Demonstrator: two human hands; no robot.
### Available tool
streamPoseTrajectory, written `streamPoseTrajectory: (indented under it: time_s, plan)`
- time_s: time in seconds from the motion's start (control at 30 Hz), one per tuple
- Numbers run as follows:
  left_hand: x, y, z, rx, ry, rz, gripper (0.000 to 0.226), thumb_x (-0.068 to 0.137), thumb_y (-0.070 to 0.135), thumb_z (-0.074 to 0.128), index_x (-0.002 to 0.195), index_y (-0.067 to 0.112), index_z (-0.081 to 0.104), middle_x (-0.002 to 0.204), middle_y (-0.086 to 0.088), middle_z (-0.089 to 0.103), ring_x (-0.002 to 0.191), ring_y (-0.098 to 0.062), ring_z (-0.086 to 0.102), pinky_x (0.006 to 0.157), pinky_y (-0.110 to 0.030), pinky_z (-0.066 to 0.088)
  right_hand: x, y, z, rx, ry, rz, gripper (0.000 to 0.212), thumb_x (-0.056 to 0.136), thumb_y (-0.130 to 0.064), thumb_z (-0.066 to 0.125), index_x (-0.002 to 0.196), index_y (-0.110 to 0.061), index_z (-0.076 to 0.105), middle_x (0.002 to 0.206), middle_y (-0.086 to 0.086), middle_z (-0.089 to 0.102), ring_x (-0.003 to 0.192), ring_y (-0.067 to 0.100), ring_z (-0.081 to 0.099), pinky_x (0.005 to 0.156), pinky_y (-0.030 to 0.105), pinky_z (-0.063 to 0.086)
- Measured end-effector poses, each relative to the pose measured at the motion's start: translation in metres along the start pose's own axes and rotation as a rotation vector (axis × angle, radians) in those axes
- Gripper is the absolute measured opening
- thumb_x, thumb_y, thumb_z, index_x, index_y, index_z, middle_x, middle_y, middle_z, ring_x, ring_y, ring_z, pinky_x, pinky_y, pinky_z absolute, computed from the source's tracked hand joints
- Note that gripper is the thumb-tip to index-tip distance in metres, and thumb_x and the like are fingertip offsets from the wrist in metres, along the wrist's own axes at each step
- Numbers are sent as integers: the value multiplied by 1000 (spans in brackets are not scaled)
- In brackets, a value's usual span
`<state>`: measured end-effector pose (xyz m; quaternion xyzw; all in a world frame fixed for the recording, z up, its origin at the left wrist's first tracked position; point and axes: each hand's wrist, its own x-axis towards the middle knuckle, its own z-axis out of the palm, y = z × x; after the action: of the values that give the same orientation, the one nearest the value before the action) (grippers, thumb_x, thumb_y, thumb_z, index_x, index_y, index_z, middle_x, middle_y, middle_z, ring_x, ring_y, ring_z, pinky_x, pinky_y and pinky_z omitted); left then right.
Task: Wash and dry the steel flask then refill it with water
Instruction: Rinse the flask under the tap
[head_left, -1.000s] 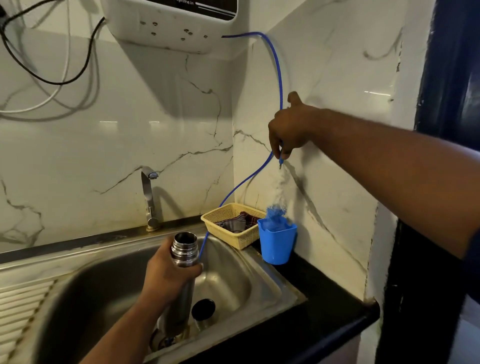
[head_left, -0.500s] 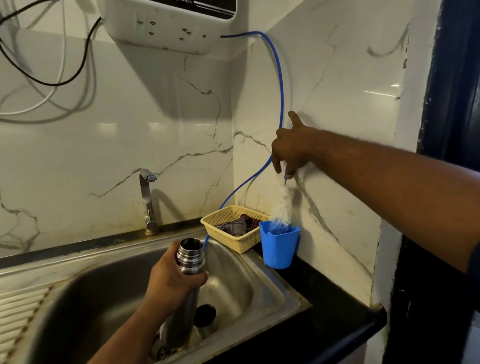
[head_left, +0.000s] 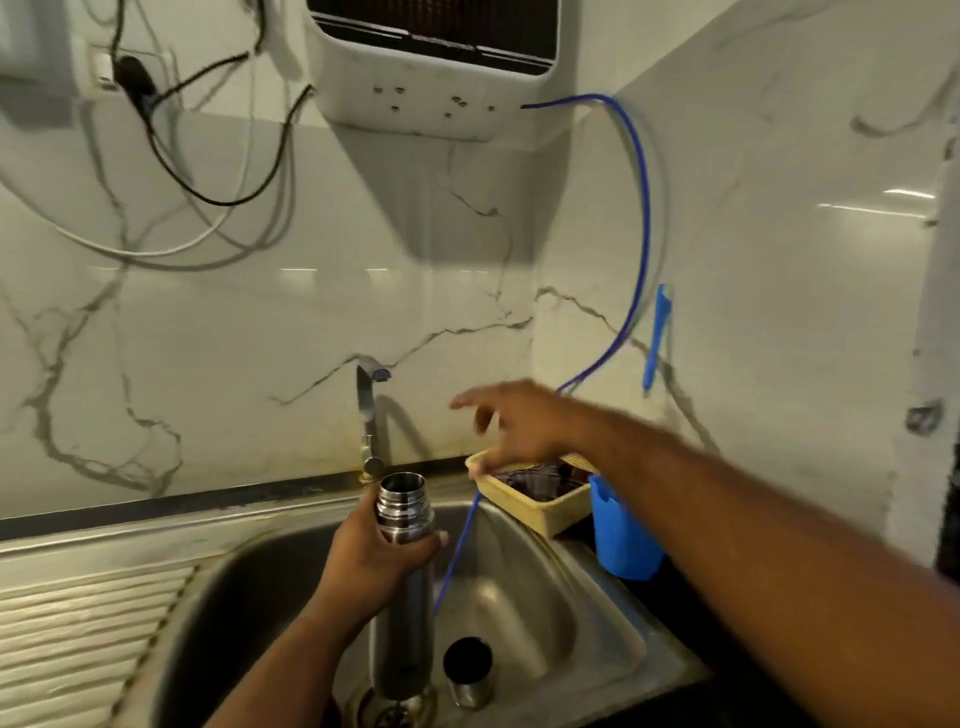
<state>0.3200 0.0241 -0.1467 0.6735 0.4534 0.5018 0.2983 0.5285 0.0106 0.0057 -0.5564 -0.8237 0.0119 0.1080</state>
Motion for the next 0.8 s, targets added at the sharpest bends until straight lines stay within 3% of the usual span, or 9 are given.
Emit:
streamPoseTrajectory:
  time_s: [0.07,0.1,0.2,0.3,0.4,0.5,0.6,0.73,0.8]
  plan:
    - [5,-1,-12,-70,63,-4,57,66,24,95,112,24,62,96,-1,75,84,-8,72,70,-20,56,11,-22,53,113,-170,22,118,73,-41,90,163,-22,16,147,3,55,131,22,54,108,31,43]
    - [8,-2,-15,-130,89,-21,62,62,31,96,114,25,62,98,-1,76,87,-10,74,76,-26,59,20,-28,80,195,-233,38,121,70,-43,92,163,-22,16,149,2,54,133,21,53,112,33,42]
    - [16,-7,-27,-289,168,-118,82,48,57,92,118,28,61,105,-1,77,96,-18,75,89,-44,60,54,-43,145,518,-178,56,89,54,-41,90,137,-32,59,125,-6,71,114,15,67,103,41,53]
    - [26,-13,-34,-376,215,-176,82,57,63,90,123,26,59,108,-2,76,98,-17,74,88,-41,60,78,-47,160,670,-57,102,75,57,-37,90,127,-32,65,118,-6,73,105,14,69,96,40,58]
    - [31,-21,-34,-397,269,-194,54,80,54,73,124,26,58,111,-2,72,101,-17,71,79,-34,59,88,-42,178,819,12,209,67,66,-38,91,126,-29,64,115,-3,72,101,14,69,91,37,60]
    - [31,-35,-23,-166,335,-207,20,95,33,68,114,30,60,106,2,70,95,-12,69,71,-23,51,91,-36,206,936,48,329,71,65,-45,92,126,-26,63,109,-1,73,92,16,72,76,38,64]
    - [53,-46,-19,134,270,-163,15,96,17,64,106,28,61,101,5,68,95,-14,68,68,-18,49,96,-26,218,855,64,354,72,67,-44,91,129,-22,62,115,1,72,94,16,70,73,31,62]
    - [116,-59,-33,657,96,96,46,90,1,58,132,21,58,134,-4,57,119,-23,58,98,-33,50,99,-19,223,903,142,420,71,63,-53,92,121,-24,64,114,-2,72,91,13,69,77,31,61]
    - [141,-65,-37,909,0,127,71,88,-2,59,152,23,40,156,0,37,135,-24,45,105,-39,47,101,-16,224,938,152,448,70,64,-54,91,121,-24,63,112,-3,72,93,14,70,79,35,62]
